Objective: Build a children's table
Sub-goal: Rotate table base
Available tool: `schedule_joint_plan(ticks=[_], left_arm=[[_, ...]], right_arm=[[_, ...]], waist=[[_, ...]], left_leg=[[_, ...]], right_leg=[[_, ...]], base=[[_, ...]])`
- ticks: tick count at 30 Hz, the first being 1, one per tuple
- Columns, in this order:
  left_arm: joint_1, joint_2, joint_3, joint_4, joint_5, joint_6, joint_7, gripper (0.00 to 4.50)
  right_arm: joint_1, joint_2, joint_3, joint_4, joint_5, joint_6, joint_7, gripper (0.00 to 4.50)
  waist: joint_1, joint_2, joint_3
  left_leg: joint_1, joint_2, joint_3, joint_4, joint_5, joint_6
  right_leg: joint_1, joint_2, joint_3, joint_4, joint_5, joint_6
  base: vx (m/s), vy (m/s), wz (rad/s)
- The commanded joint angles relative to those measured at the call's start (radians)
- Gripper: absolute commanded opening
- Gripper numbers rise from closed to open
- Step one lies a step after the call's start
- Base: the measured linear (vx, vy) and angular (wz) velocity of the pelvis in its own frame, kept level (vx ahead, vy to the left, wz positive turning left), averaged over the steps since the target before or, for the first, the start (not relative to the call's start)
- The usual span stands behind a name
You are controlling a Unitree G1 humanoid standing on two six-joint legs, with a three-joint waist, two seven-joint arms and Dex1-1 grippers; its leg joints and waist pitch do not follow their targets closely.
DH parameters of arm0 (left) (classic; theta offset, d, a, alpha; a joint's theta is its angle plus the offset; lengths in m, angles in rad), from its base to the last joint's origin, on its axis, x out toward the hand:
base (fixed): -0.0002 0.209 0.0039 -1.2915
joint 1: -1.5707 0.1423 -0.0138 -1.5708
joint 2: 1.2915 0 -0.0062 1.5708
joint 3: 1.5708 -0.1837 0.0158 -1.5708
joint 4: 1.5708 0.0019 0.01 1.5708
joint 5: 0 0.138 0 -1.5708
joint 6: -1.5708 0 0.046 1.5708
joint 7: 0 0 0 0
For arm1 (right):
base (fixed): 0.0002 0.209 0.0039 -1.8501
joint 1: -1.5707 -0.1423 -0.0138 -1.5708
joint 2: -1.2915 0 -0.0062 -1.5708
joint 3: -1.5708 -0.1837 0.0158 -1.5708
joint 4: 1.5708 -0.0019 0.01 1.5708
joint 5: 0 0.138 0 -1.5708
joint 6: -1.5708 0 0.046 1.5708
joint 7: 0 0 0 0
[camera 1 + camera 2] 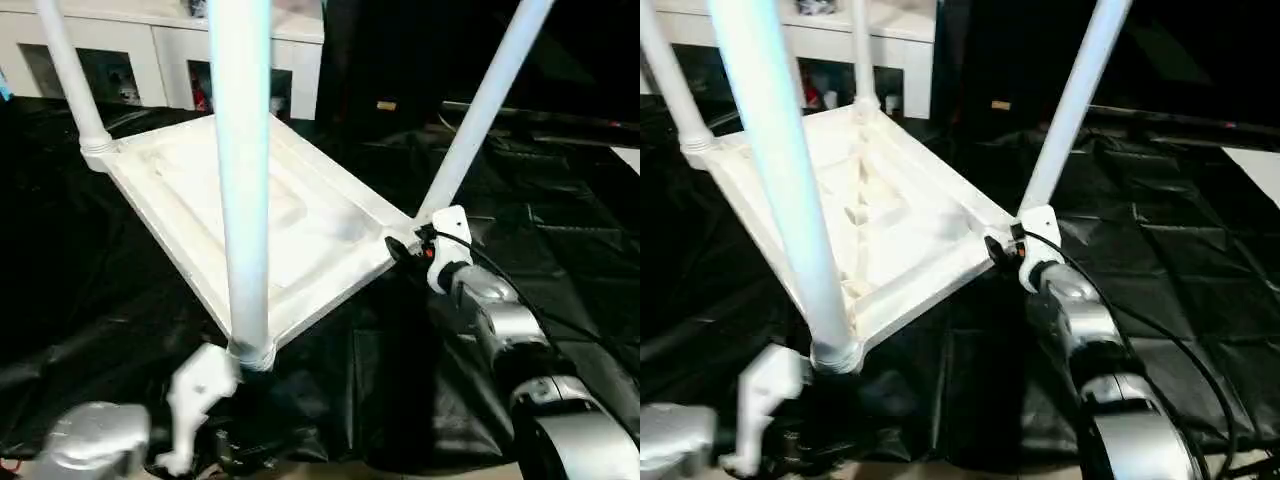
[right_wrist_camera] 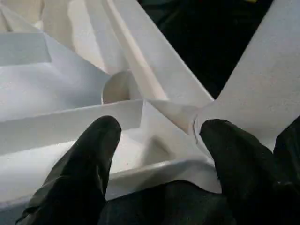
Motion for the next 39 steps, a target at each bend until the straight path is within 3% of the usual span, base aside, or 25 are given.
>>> schedule_joint_plan(ticks=[1,4,7,8,10,11,13,14,15,17,19,20,25,29,31,34,36,39], left_arm=[[-0.009,0.012,0.066,0.002,-0.042,-0.021,-0.008,4.45],[-0.014,0.037,0.107,0.018,-0.069,-0.011,-0.029,4.45],[-0.005,0.086,0.169,0.031,-0.099,-0.003,-0.064,4.45],[-0.005,0.096,0.181,0.035,-0.104,-0.002,-0.07,4.45],[-0.027,0.105,0.204,0.068,-0.096,-0.045,-0.073,4.45],[-0.044,0.099,0.209,0.089,-0.094,-0.065,-0.067,4.45],[-0.089,0.085,0.211,0.112,-0.112,-0.065,-0.059,4.45],[-0.103,0.084,0.21,0.118,-0.119,-0.064,-0.058,4.45],[-0.124,0.085,0.204,0.13,-0.116,-0.064,-0.055,4.45],[-0.146,0.091,0.196,0.151,-0.11,-0.065,-0.052,4.45],[-0.162,0.106,0.195,0.176,-0.101,-0.057,-0.056,4.45],[-0.167,0.119,0.197,0.192,-0.099,-0.057,-0.063,4.45],[-0.169,0.172,0.229,0.233,-0.117,-0.043,-0.109,4.45],[-0.154,0.215,0.251,0.249,-0.133,-0.016,-0.141,4.45],[-0.139,0.243,0.266,0.26,-0.142,0.001,-0.159,4.45],[-0.125,0.266,0.281,0.273,-0.148,0.009,-0.176,4.45],[-0.137,0.261,0.296,0.293,-0.148,-0.009,-0.161,4.45],[-0.188,0.231,0.31,0.335,-0.142,-0.04,-0.114,4.45]], right_arm=[[-0.003,-0.011,-0.019,0.009,-0.007,-0.031,0.003,3.28],[0.022,-0.022,-0.016,-0.02,-0.008,-0.036,0.028,3.28],[0.081,-0.035,-0.009,-0.08,-0.01,-0.042,0.048,3.28],[0.096,-0.037,-0.007,-0.095,-0.012,-0.044,0.047,3.28],[0.138,-0.04,-0.009,-0.139,-0.002,-0.037,0.048,3.28],[0.154,-0.04,-0.008,-0.158,-0.003,-0.031,0.044,3.28],[0.193,-0.044,0.001,-0.208,-0.012,-0.022,0.039,3.28],[0.206,-0.045,0.003,-0.225,-0.014,-0.018,0.042,3.28],[0.228,-0.046,0.006,-0.255,-0.016,-0.007,0.041,3.28],[0.259,-0.047,0.008,-0.299,-0.019,0.008,0.04,3.28],[0.289,-0.045,0.01,-0.341,-0.02,0.02,0.042,3.28],[0.302,-0.044,0.014,-0.357,-0.021,0.027,0.042,3.28],[0.317,-0.037,0.024,-0.382,-0.027,0.04,0.039,3.28],[0.325,-0.035,0.042,-0.415,-0.026,0.059,0.066,3.28],[0.327,-0.035,0.052,-0.427,-0.03,0.067,0.077,3.28],[0.326,-0.033,0.058,-0.429,-0.032,0.067,0.084,3.28],[0.325,-0.032,0.055,-0.431,-0.032,0.068,0.087,3.28],[0.324,-0.026,0.056,-0.436,-0.022,0.069,0.099,3.28]], waist=[[0.001,0.01,-0.046],[0.003,0.011,-0.044],[0.006,0.022,-0.043],[0.006,0.02,-0.042],[0.007,0.027,-0.041],[0.007,0.024,-0.041],[0.009,0.043,-0.044],[0.008,0.036,-0.043],[0.009,0.046,-0.043],[0.009,0.039,-0.04],[0.008,0.047,-0.04],[0.007,0.043,-0.04],[0.002,0.054,-0.035],[-0.004,0.055,-0.029],[-0.002,0.056,-0.03],[-0.004,0.054,-0.032],[-0.001,0.057,-0.031],[0.003,0.059,-0.031]], left_leg=[[0.023,0.025,-0.01,-0.079,-0.339,-0.041],[0.022,0.025,-0.011,-0.08,-0.348,-0.039],[0.025,0.025,-0.013,-0.083,-0.364,-0.05],[0.024,0.025,-0.012,-0.083,-0.369,-0.051],[0.025,0.024,-0.015,-0.085,-0.384,-0.055],[0.025,0.024,-0.014,-0.086,-0.39,-0.054],[0.028,0.023,-0.017,-0.086,-0.395,-0.063],[0.031,0.024,-0.015,-0.084,-0.4,-0.063],[0.029,0.023,-0.018,-0.086,-0.401,-0.066],[0.03,0.023,-0.016,-0.086,-0.41,-0.064],[0.027,0.022,-0.018,-0.086,-0.415,-0.065],[0.029,0.021,-0.018,-0.085,-0.422,-0.06],[0.031,0.02,-0.023,-0.085,-0.465,-0.066],[0.033,0.02,-0.031,-0.089,-0.502,-0.071],[0.038,0.021,-0.031,-0.088,-0.512,-0.074],[0.036,0.021,-0.032,-0.091,-0.515,-0.071],[0.045,0.022,-0.028,-0.089,-0.521,-0.069],[0.049,0.022,-0.026,-0.09,-0.524,-0.071]], right_leg=[[0.02,-0.026,0.03,-0.072,-0.29,-0.147],[0.021,-0.026,0.031,-0.072,-0.312,-0.139],[0.018,-0.023,0.031,-0.072,-0.314,-0.133],[0.018,-0.022,0.031,-0.074,-0.315,-0.132],[0.018,-0.023,0.032,-0.075,-0.323,-0.131],[0.018,-0.021,0.031,-0.079,-0.331,-0.126],[0.019,-0.023,0.032,-0.074,-0.317,-0.134],[0.016,-0.022,0.032,-0.077,-0.315,-0.138],[0.02,-0.023,0.032,-0.075,-0.315,-0.14],[0.018,-0.021,0.031,-0.078,-0.327,-0.138],[0.021,-0.023,0.032,-0.08,-0.352,-0.129],[0.018,-0.023,0.032,-0.084,-0.376,-0.125],[0.013,-0.028,0.03,-0.093,-0.483,-0.117],[0.011,-0.029,0.026,-0.1,-0.552,-0.096],[0.008,-0.028,0.026,-0.102,-0.553,-0.096],[0.01,-0.028,0.027,-0.099,-0.532,-0.105],[0.002,-0.026,0.03,-0.1,-0.504,-0.12],[0.002,-0.024,0.031,-0.098,-0.483,-0.129]], base=[[0.0,0.0,0.0],[0.0,0.0,0.0],[0.0,0.0,0.0],[0.0,0.0,0.0],[0.0,0.0,0.0],[0.0,0.0,0.0],[0.0,0.0,0.0],[0.0,0.0,0.0],[0.0,0.0,0.0],[0.0,0.0,0.0],[0.0,0.0,0.0],[0.0,0.0,0.0],[0.0,0.0,0.0],[0.0,0.0,0.0],[0.0,0.0,0.0],[0.0,0.0,0.0],[0.0,0.0,0.0],[0.0,0.0,0.0]])
